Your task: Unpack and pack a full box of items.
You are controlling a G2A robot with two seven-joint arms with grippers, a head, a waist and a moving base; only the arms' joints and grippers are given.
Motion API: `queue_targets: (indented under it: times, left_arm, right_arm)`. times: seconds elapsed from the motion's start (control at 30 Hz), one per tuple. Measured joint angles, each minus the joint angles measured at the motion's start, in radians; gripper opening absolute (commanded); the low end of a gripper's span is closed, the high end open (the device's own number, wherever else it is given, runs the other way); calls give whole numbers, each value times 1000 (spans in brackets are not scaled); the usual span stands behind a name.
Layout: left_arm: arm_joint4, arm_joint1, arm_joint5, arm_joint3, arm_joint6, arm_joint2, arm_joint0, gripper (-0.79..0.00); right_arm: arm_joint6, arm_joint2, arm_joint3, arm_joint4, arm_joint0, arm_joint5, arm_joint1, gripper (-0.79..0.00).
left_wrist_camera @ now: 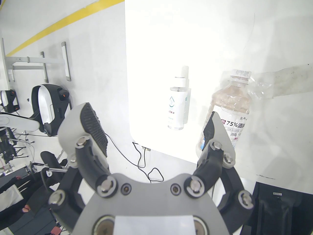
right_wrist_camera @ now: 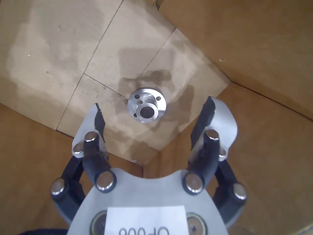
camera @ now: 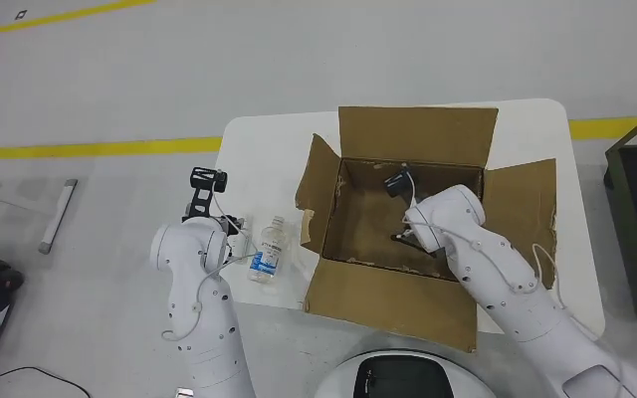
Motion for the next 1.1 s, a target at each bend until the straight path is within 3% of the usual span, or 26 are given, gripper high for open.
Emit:
queue_targets:
  times: [0.17,0.2,0.33,0.4,0.47,0.57,0.67,0.73,1.1]
  left_arm:
    - [0,0,0,0,0,0,0,0]
    - [0,0,0,0,0,0,0,0]
    - [0,0,0,0,0,0,0,0]
    - [0,0,0,0,0,0,0,0]
    - [0,0,0,0,0,0,0,0]
    - [0,0,0,0,0,0,0,0]
    - [0,0,0,0,0,0,0,0]
    - [0,0,0,0,0,0,0,0]
    - [0,0,0,0,0,0,0,0]
  right_arm:
    - [0,-24,17,-23,11,-3,-2,-302]
    - [0,-24,19,-24,10,1,-2,-354]
    - [0,-23,25,-33,5,5,-1,-329]
    - [0,-24,26,-35,2,5,-1,-259]
    - [0,-23,26,-35,-2,4,-1,-302]
    - [0,-21,25,-35,-9,4,-1,-283]
    - [0,-21,32,-35,-13,1,-1,-314]
    - [0,-22,38,-34,-11,1,-2,-394]
    - [0,-28,73,-18,5,3,-8,-428]
